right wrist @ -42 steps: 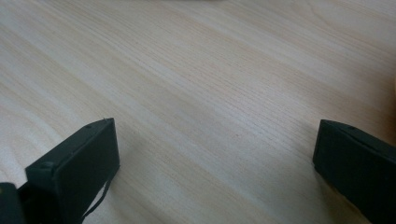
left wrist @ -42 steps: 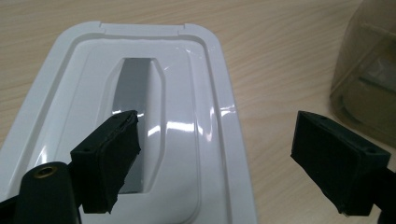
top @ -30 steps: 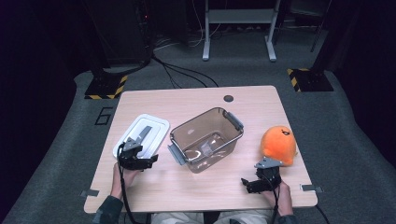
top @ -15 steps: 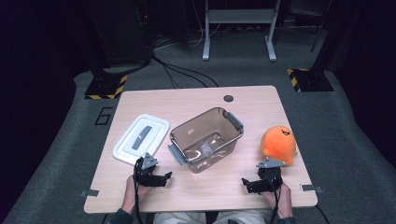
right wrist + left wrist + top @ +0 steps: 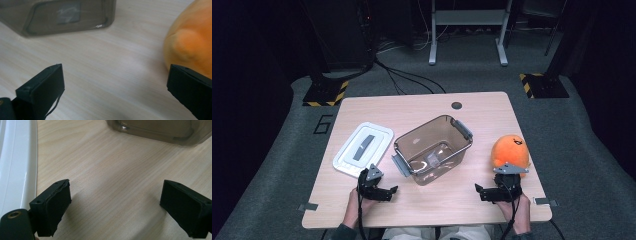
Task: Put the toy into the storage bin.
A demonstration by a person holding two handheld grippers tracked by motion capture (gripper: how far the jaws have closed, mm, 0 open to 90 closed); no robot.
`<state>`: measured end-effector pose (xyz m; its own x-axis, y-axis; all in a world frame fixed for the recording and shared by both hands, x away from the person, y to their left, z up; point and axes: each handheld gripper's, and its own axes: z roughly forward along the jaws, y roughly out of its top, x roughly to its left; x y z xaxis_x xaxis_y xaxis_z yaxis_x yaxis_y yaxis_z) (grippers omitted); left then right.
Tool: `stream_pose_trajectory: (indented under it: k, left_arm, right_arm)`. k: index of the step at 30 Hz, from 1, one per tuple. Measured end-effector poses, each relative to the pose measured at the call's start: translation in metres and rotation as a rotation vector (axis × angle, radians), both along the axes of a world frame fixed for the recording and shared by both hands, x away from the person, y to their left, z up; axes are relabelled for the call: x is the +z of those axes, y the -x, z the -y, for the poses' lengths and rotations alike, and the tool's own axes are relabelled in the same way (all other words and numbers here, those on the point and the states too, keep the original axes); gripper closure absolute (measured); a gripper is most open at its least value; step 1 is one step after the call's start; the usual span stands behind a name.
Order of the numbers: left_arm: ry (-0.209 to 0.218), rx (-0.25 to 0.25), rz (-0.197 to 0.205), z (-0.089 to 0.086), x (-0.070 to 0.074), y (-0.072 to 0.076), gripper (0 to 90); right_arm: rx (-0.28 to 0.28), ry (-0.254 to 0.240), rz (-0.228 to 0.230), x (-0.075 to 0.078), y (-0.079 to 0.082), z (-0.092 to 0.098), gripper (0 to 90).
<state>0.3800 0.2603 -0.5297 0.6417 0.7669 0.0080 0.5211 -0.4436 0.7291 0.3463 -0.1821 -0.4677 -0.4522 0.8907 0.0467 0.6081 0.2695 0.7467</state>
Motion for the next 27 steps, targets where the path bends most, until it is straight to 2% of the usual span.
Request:
stream_pose_trajectory:
  k: [7,13,16,18,23,27]
  left_arm:
    - [0.001,0.0,-0.001,0.0,0.0,0.0,9.1]
    - [0.004,0.002,-0.002,0.0,0.0,0.0,9.1]
    - [0.004,0.003,-0.002,0.0,0.0,0.0,9.1]
    - [0.01,0.006,-0.002,0.001,-0.001,0.0,9.1]
    - [0.008,0.005,-0.003,0.001,0.0,0.001,9.1]
    - [0.004,0.002,0.0,0.0,0.0,0.0,9.1]
  right_arm:
    - [-0.104,0.015,0.035,0.029,-0.009,0.017,0.6]
    - [-0.19,0.023,0.052,0.041,-0.025,0.031,0.0]
    - [-0.235,0.018,0.046,0.043,-0.036,0.038,0.3]
    - [-0.27,0.034,0.039,0.044,-0.044,0.043,0.2]
    - [-0.343,0.035,-0.001,0.043,-0.063,0.056,0.0]
    - [-0.366,0.009,-0.039,0.041,-0.077,0.063,0.0]
